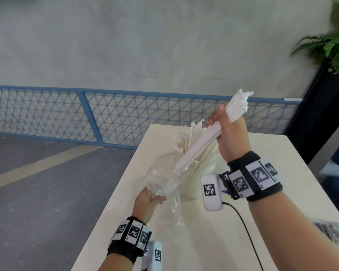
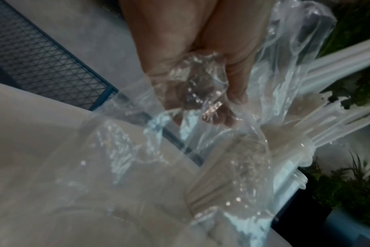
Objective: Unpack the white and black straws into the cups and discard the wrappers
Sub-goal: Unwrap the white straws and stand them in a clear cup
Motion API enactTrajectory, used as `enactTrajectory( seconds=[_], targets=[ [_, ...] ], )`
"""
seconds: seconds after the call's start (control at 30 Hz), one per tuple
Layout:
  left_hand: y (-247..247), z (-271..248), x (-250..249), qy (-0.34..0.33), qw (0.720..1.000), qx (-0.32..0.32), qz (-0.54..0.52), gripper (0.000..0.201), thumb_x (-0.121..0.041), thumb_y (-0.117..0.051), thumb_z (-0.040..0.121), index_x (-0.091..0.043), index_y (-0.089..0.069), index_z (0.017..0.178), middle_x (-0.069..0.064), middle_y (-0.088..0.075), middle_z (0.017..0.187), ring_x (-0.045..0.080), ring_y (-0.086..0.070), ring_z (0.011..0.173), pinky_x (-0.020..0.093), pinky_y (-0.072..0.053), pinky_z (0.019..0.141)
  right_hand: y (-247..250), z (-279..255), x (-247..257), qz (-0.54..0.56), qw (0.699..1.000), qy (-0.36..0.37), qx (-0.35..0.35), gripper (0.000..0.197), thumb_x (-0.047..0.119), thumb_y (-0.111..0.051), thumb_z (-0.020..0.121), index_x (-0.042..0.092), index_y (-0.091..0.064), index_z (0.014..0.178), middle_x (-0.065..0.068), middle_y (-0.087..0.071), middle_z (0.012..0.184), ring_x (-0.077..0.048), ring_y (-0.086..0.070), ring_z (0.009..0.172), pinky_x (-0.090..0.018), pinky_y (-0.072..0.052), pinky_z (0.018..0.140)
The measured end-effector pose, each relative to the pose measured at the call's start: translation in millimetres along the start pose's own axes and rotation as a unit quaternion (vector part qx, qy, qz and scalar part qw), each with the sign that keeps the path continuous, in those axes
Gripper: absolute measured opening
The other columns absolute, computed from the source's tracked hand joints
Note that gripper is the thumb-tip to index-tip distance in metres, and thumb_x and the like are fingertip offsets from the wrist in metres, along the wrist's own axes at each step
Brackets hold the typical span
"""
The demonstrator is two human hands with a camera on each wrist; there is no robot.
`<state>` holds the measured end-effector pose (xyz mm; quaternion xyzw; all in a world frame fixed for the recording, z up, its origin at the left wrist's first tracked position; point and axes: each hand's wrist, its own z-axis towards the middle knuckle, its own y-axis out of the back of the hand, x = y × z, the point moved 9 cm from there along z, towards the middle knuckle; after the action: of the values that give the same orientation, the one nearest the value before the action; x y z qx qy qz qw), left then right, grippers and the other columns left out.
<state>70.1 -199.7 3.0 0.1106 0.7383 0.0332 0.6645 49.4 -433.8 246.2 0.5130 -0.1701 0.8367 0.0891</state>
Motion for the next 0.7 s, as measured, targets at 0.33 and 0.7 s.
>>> enactTrajectory(
  seconds=[0.33,0.7],
  targets=[
    [33,-9,8,0.011,0.992,-0.081,-0.101,0.007,0.001,-0.057,0.087,-0.006,-0.056,0.088,0.002,-0.068,0.063,0.018,-0.061,0.065,0.028,-0.046,0.07,5,11,41,-0.142,0.979,0.146,-0.014,0.025,0.024,-0.043,0.096,0.012,-0.048,0.076,0.002,-0.047,0.064,-0.013,-0.049,0.064,-0.025,-0.042,0.069],
    [34,-19,-10,0.013,0.974,-0.119,-0.194,0.028,-0.013,-0.054,0.092,-0.011,-0.063,0.064,-0.003,-0.065,0.055,0.013,-0.059,0.06,0.03,-0.048,0.072,-14,-30,-131,-0.251,0.943,-0.213,0.052,0.051,0.036,-0.054,0.091,0.0,-0.048,0.127,-0.008,-0.06,0.119,-0.025,-0.055,0.112,-0.035,-0.043,0.097]
  ],
)
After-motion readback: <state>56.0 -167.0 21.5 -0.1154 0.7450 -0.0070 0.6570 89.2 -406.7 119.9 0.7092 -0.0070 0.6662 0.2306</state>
